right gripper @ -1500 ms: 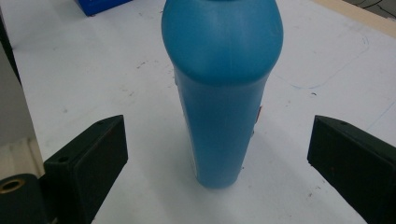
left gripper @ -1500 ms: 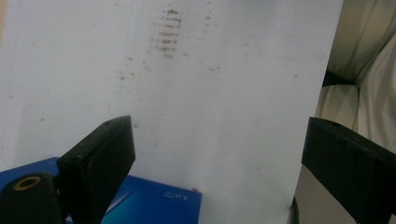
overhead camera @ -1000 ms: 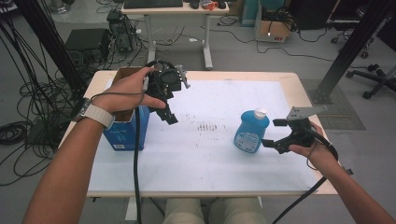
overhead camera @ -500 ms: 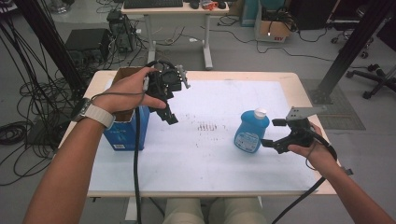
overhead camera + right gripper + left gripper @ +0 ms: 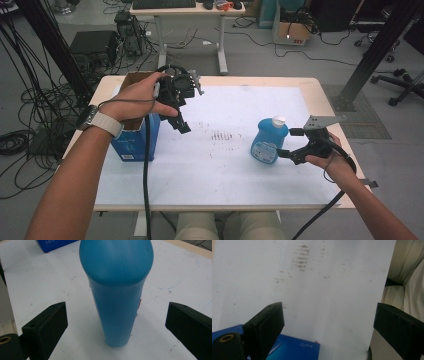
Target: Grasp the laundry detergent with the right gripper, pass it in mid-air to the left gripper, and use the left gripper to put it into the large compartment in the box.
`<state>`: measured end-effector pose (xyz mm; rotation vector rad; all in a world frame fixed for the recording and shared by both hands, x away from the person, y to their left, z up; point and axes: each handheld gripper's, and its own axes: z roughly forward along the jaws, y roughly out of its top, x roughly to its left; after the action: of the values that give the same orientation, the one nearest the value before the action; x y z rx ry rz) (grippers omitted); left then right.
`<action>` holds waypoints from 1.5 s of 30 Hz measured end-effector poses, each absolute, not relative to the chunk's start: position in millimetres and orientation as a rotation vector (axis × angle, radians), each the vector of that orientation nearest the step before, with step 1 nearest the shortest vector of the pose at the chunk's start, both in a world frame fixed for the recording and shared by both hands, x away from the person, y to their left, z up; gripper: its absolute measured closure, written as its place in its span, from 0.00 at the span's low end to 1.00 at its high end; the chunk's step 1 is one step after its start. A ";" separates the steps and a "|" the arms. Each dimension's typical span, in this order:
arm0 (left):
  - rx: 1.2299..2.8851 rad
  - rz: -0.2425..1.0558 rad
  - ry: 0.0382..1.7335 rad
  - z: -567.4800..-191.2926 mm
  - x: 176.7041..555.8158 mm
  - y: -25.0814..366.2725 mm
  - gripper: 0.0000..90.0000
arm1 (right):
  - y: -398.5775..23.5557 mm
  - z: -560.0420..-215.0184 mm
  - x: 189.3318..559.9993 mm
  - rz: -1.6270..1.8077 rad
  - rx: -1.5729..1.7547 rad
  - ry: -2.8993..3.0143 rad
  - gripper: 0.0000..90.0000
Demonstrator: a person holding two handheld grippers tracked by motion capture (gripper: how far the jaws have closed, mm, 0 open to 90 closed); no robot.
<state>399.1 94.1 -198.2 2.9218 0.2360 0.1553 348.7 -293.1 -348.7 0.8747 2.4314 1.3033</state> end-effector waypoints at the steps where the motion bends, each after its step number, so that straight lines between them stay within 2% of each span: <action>1: 2.921 0.155 0.238 -198.4 399.0 94.3 0.11 | -292.9 -349.2 348.8 1.305 0.875 2.429 0.05; 45: 2.928 0.142 0.246 -203.1 399.9 92.6 0.11 | -277.3 -383.5 360.1 1.449 0.866 2.314 0.06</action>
<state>399.9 92.6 -203.1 2.9285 0.2459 0.1416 360.1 -277.3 -383.5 0.8657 2.3143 1.4488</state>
